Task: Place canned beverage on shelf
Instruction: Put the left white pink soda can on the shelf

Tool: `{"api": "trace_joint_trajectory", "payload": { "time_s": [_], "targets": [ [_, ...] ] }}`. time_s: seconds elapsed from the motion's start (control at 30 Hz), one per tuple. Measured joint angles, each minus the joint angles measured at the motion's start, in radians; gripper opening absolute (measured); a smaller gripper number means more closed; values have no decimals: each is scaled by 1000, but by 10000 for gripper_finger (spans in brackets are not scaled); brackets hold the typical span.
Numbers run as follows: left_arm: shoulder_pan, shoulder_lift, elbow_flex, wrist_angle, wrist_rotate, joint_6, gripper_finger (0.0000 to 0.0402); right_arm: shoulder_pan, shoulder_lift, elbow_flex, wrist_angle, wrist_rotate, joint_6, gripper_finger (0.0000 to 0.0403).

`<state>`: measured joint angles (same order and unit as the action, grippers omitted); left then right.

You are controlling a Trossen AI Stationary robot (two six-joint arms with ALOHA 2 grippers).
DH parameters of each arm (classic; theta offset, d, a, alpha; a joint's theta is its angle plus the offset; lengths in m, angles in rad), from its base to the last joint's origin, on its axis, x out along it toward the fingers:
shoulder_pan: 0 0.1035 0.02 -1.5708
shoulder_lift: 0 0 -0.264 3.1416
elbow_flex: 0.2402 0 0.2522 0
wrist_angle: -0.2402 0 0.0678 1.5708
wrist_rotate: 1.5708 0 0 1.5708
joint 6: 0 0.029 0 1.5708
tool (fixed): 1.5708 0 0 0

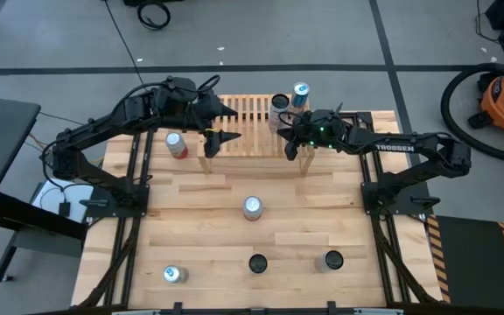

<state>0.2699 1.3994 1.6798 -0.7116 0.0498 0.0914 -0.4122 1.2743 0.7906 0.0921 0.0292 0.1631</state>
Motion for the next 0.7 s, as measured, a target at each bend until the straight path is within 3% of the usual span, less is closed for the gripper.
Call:
{"api": "trace_joint_trajectory", "payload": {
  "time_s": [0.7],
  "targets": [
    [0,0,0,-1,0,0,314,10,-46,0,-64,67,12,5]
  ]
}}
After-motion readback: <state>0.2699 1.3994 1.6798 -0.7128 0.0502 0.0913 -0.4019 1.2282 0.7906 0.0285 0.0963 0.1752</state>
